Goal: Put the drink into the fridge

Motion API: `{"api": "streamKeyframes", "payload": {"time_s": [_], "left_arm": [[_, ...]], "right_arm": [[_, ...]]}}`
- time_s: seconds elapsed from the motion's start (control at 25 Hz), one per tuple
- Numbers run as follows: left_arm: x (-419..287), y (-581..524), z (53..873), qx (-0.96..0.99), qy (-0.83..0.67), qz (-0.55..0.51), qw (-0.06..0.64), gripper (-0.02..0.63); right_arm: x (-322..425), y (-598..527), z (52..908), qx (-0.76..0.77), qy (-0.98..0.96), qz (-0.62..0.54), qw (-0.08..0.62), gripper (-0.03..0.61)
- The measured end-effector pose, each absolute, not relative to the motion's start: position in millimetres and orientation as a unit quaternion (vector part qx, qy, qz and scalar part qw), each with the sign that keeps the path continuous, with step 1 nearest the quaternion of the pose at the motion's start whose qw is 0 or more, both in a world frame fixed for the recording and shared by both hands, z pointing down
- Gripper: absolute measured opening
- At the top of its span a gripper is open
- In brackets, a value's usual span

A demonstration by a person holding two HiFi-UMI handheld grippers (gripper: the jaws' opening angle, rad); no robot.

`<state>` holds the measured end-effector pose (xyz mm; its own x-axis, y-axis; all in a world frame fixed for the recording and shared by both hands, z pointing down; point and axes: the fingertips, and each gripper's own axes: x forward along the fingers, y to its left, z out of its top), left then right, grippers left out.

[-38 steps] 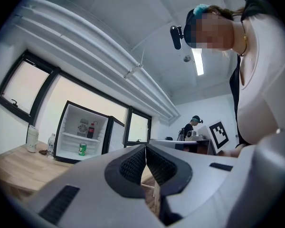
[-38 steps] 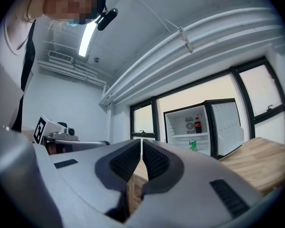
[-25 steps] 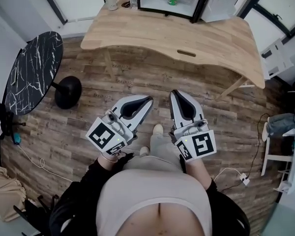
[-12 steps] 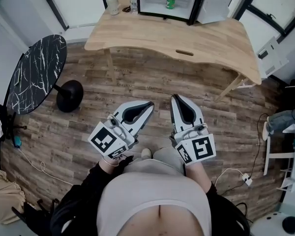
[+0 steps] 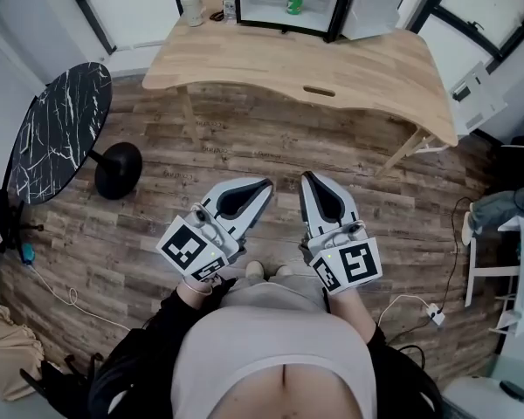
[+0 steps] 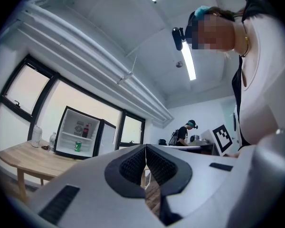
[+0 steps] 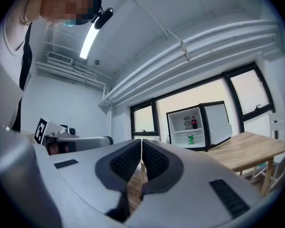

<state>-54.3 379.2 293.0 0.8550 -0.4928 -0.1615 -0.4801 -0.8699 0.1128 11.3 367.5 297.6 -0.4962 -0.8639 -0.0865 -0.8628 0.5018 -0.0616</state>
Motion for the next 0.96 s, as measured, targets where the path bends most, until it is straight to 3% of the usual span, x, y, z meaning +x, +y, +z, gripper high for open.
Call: {"api": "streamKeyframes", "payload": {"time_s": [0.96], "left_arm": [[-65.0, 366.4, 296.4, 0.963, -0.256, -0.085, 0.028, 0.008]], "right_arm": [[1.5, 365.5, 296.0, -0.494, 0.868, 0.011, 0.056, 0.031]]}}
